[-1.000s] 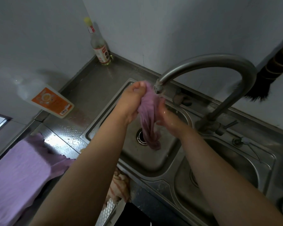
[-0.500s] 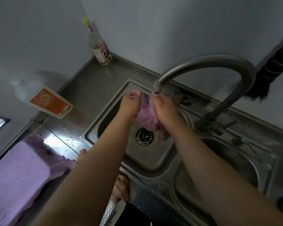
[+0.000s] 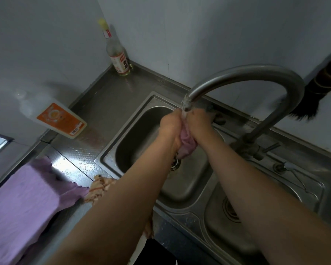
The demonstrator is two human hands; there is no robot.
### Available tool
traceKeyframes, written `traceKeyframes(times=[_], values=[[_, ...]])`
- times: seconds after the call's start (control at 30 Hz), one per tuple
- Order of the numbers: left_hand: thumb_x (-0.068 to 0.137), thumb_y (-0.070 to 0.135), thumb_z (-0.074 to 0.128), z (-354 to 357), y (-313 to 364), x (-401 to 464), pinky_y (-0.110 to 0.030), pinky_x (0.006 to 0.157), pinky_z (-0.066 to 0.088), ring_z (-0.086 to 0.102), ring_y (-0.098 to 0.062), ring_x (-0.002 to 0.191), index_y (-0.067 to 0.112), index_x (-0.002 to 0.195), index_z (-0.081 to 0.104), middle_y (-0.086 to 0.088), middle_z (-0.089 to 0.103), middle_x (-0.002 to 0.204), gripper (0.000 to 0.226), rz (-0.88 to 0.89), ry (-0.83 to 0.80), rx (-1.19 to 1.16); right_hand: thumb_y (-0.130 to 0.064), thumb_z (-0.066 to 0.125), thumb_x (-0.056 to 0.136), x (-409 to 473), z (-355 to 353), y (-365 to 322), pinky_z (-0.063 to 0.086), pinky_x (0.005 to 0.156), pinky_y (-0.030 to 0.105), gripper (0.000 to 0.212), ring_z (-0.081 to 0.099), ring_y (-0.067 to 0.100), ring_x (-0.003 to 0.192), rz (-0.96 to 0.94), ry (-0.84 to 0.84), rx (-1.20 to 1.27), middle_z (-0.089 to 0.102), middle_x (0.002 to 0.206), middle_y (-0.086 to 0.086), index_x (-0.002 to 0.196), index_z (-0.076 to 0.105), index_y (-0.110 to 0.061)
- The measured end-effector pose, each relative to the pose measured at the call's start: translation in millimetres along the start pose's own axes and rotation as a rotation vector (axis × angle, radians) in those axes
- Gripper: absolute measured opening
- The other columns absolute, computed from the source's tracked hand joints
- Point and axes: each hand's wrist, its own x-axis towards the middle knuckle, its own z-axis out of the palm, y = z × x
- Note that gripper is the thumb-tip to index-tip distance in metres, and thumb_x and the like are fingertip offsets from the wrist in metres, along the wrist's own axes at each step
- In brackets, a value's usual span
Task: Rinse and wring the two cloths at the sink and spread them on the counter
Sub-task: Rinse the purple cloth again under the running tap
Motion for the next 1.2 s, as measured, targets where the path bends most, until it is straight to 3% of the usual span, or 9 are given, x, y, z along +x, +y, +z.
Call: traceKeyframes(times=[0.1,0.27,0.4,0.57,0.67,0.77,0.9,1.1,1.2], values=[[0.1,0.026,0.046,-11,10,8,-0.019,0.039,0.041,0.048,-0.012,0.042,0.009,0.084,0.061,-0.002,0.052,0.061,0.028,0.035,0.044,-0.053,-0.042,0.028,0.103,-24,18,-5,0.039,0.046,0.023,0.055,0.056,0.012,0.045,-0.115,-0.041,-0.089,0.052,0.048,-0.002,0.059,0.051,-0.017],[0.099,0.021,0.047,-5,-2,5,-0.028,0.061,0.048,0.056,-0.016,0.062,0.009,0.083,0.059,-0.005,0.056,0.07,0.024,-0.03,-0.042,-0.121,-0.026,0.038,0.101,-3,5,-1,0.047,0.064,0.033,0.04,0.058,0.024,0.069,-0.02,0.024,-0.033,0.05,0.061,-0.002,0.062,0.046,-0.019],[0.101,0.035,0.045,-12,4,6,-0.022,0.047,0.048,0.056,-0.013,0.059,0.012,0.089,0.062,-0.002,0.058,0.069,0.031,-0.015,-0.021,-0.082,-0.043,0.028,0.102,-25,27,-5,0.042,0.051,0.025,0.05,0.058,0.014,0.053,-0.138,0.087,-0.145,0.056,0.058,-0.002,0.068,0.056,-0.018],[0.096,0.029,0.055,-26,-8,3,-0.038,0.094,0.052,0.066,-0.022,0.092,0.005,0.097,0.064,-0.011,0.069,0.092,0.026,-0.098,-0.274,-0.219,-0.029,0.034,0.102,-2,2,13,0.037,0.061,0.03,0.044,0.05,0.022,0.065,-0.064,0.009,-0.023,0.048,0.061,-0.001,0.061,0.046,-0.02],[0.082,0.027,0.072,-53,5,21,-0.046,0.1,0.049,0.059,-0.028,0.119,0.002,0.128,0.054,-0.017,0.059,0.13,0.056,-0.017,-0.281,-0.264,-0.039,0.034,0.103,-7,-16,19,0.034,0.06,0.022,0.043,0.053,0.014,0.072,-0.016,-0.111,0.136,0.054,0.072,-0.001,0.07,0.054,-0.021],[0.093,0.016,0.059,-71,20,22,-0.035,0.085,0.057,0.063,-0.021,0.091,0.0,0.124,0.052,-0.016,0.06,0.11,0.035,0.132,-0.307,-0.089,-0.056,0.03,0.098,-9,-31,31,0.043,0.078,0.026,0.056,0.058,0.023,0.105,0.023,-0.332,-0.023,0.063,0.107,0.007,0.112,0.065,-0.015],[0.101,0.018,0.043,-66,40,16,-0.025,0.066,0.047,0.051,-0.011,0.069,0.011,0.114,0.059,-0.003,0.055,0.087,0.021,0.292,-0.278,-0.122,-0.059,0.057,0.084,-12,-23,49,0.056,0.062,0.032,0.041,0.067,0.028,0.083,0.037,-0.759,-0.217,0.062,0.085,0.002,0.099,0.059,-0.02],[0.102,0.02,0.041,-49,53,5,-0.025,0.068,0.043,0.049,-0.01,0.069,0.011,0.103,0.058,-0.002,0.054,0.085,0.019,0.387,-0.188,-0.131,-0.029,0.072,0.084,-2,-12,75,0.045,0.066,0.012,0.018,0.063,0.009,0.08,-0.029,-0.617,-0.019,0.066,0.085,-0.006,0.097,0.065,-0.02],[0.098,0.033,0.051,-58,53,16,-0.023,0.063,0.049,0.052,-0.009,0.068,0.015,0.117,0.043,0.0,0.051,0.09,0.027,0.521,0.025,0.547,-0.036,0.069,0.085,0,-18,82,0.048,0.071,0.02,0.023,0.062,0.014,0.078,-0.003,-0.439,0.122,0.066,0.083,-0.001,0.09,0.067,-0.014]])
